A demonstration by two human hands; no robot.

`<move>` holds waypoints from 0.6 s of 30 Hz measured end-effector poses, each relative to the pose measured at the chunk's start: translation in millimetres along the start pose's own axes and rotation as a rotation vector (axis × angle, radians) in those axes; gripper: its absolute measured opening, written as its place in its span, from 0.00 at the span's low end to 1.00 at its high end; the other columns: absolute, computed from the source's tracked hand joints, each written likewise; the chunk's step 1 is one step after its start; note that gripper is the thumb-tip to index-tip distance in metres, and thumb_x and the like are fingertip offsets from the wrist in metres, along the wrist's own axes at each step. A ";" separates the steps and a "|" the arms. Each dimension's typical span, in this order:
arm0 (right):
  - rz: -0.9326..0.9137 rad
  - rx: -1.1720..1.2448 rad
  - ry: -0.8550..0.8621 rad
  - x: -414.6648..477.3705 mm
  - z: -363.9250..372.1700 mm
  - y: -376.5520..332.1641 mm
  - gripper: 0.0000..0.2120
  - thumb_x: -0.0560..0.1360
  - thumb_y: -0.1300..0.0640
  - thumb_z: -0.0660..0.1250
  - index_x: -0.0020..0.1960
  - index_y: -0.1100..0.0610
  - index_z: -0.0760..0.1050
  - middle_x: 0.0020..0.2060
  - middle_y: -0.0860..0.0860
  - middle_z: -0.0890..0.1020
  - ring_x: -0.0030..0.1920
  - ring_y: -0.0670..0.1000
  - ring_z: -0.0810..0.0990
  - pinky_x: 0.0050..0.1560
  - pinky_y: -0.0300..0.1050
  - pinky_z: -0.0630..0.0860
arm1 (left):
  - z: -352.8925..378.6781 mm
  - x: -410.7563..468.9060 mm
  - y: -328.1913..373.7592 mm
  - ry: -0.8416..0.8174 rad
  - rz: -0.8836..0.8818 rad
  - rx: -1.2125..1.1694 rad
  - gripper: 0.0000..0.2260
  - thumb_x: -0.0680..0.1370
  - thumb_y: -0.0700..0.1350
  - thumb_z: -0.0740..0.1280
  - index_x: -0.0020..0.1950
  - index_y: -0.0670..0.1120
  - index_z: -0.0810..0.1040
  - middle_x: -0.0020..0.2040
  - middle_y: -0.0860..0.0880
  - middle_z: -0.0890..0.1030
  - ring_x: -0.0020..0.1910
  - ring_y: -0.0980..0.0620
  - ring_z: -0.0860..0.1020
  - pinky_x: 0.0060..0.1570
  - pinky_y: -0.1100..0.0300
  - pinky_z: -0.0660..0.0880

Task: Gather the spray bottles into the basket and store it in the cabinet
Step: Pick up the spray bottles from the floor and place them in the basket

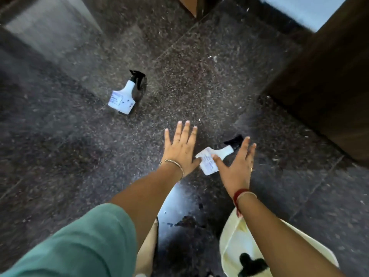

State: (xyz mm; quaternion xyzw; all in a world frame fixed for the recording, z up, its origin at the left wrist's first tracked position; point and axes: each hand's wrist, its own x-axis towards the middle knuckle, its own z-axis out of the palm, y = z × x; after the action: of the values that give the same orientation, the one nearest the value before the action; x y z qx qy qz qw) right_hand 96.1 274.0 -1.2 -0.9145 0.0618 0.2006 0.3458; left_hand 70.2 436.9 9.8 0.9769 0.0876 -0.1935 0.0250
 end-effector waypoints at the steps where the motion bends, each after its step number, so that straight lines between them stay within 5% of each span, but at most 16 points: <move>1: 0.114 0.072 0.035 11.1 21.1 -3.8 0.54 0.67 0.37 0.71 0.77 0.50 0.38 0.78 0.58 0.44 0.77 0.58 0.47 0.73 0.59 0.50 | 9.5 8.3 -9.8 0.001 0.010 0.001 0.41 0.75 0.63 0.57 0.75 0.46 0.36 0.77 0.44 0.38 0.74 0.43 0.36 0.69 0.37 0.37; 4: 0.426 0.181 0.099 45.8 69.3 -13.5 0.59 0.64 0.36 0.72 0.77 0.51 0.36 0.77 0.58 0.44 0.77 0.61 0.49 0.71 0.66 0.51 | 38.9 27.4 -39.2 0.022 0.053 0.016 0.43 0.75 0.64 0.58 0.74 0.48 0.33 0.76 0.45 0.37 0.75 0.44 0.37 0.69 0.38 0.38; 9: 0.609 0.092 0.184 93.6 112.8 -8.7 0.57 0.67 0.38 0.71 0.77 0.54 0.33 0.76 0.64 0.47 0.73 0.64 0.58 0.70 0.63 0.57 | 74.0 58.3 -83.8 0.078 0.122 -0.007 0.42 0.74 0.61 0.60 0.75 0.51 0.35 0.77 0.45 0.39 0.76 0.45 0.42 0.71 0.41 0.43; 12: 0.572 -0.105 0.226 98.5 121.1 -4.4 0.53 0.69 0.43 0.69 0.77 0.54 0.35 0.74 0.64 0.57 0.64 0.67 0.71 0.62 0.63 0.66 | 82.9 71.8 -99.7 0.101 0.135 0.032 0.42 0.74 0.61 0.61 0.75 0.51 0.36 0.77 0.45 0.42 0.76 0.44 0.44 0.71 0.40 0.46; 18: 0.397 -0.294 0.166 91.6 119.8 -6.8 0.46 0.71 0.45 0.66 0.77 0.50 0.38 0.70 0.65 0.61 0.58 0.70 0.74 0.57 0.64 0.69 | 55.3 107.5 -143.3 0.201 0.084 0.073 0.38 0.75 0.59 0.60 0.76 0.50 0.42 0.77 0.45 0.52 0.76 0.44 0.45 0.70 0.38 0.44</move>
State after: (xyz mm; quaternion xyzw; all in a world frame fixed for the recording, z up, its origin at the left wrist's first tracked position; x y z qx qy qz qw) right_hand 142.5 360.2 -116.2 -0.9382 0.2387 0.1955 0.1569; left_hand 121.4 590.5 -84.5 0.9944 0.0414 -0.0962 -0.0114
